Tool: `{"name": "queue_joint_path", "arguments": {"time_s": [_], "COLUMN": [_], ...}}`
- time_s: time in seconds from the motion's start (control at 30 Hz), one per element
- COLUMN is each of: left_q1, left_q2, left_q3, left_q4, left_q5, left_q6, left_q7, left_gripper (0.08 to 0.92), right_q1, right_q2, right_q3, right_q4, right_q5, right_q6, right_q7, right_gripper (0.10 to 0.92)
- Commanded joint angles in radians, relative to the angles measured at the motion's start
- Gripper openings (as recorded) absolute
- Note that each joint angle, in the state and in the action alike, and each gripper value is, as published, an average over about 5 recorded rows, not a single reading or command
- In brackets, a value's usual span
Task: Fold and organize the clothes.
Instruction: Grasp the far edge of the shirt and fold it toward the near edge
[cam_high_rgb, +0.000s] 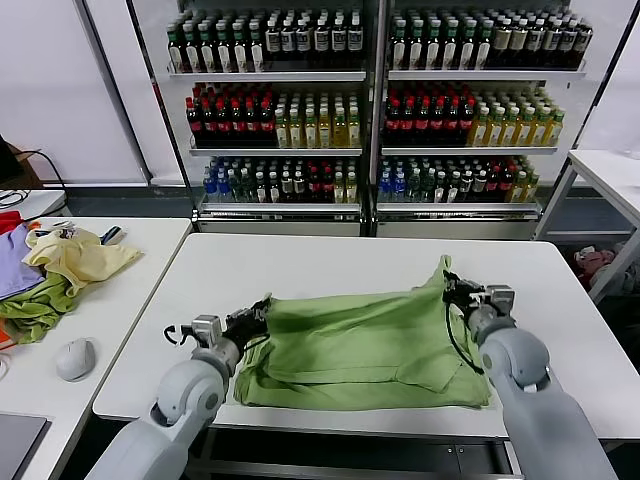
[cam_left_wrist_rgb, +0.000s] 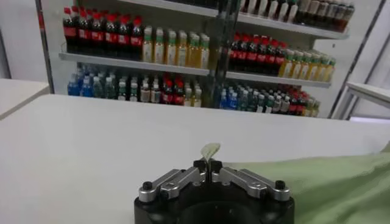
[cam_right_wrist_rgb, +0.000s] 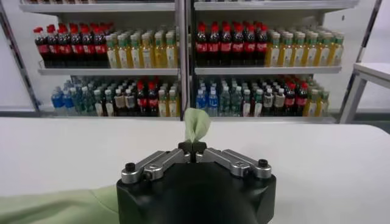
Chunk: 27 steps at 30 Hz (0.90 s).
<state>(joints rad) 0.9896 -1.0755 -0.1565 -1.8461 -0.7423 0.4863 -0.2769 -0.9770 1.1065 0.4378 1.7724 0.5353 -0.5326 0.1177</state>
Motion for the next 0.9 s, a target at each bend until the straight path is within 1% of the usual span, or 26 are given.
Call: {"name": "queue_joint_path", "arguments": {"time_s": [0.03, 0.13, 0.37, 0.57, 0.63, 0.73, 0.9], "left_q1": [0.147, 0.162, 0.179, 0.186, 0.19, 0.193, 0.203], "left_q2": [0.048, 0.056, 0.054, 0.06, 0.064, 0.065, 0.032], "left_q3": [-0.019, -0.023, -0.023, -0.029, -0.032, -0.035, -0.058], "left_q4": [-0.123, -0.125, -0.11, -0.101, -0.105, -0.11, -0.135], "left_q5": [0.021, 0.046, 0.146, 0.208, 0.221, 0.243, 0.27], "left_q6": [0.03, 0.051, 0.093, 0.096, 0.096, 0.096, 0.093], "left_q7": [0.008, 0.011, 0.016, 0.028, 0.032, 0.025, -0.03], "left_gripper": [0.091, 0.091, 0.091, 0.091, 0.102, 0.16, 0.306], "right_q1": [-0.256, -0.293, -0.305, -0.291, -0.291, -0.298, -0.323], "right_q2": [-0.014, -0.005, 0.01, 0.031, 0.039, 0.047, 0.051], "right_q3": [0.098, 0.1, 0.075, 0.049, 0.045, 0.046, 0.062], "right_q4": [0.228, 0.236, 0.197, 0.178, 0.181, 0.2, 0.244], "right_q5": [0.001, -0.022, -0.058, -0.083, -0.086, -0.093, -0.104], "right_q6": [-0.041, -0.045, -0.046, -0.047, -0.046, -0.045, -0.045], "right_q7": [0.021, 0.028, 0.05, 0.037, 0.034, 0.027, 0.021], "right_gripper": [0.112, 0.112, 0.112, 0.113, 0.128, 0.195, 0.341]}}
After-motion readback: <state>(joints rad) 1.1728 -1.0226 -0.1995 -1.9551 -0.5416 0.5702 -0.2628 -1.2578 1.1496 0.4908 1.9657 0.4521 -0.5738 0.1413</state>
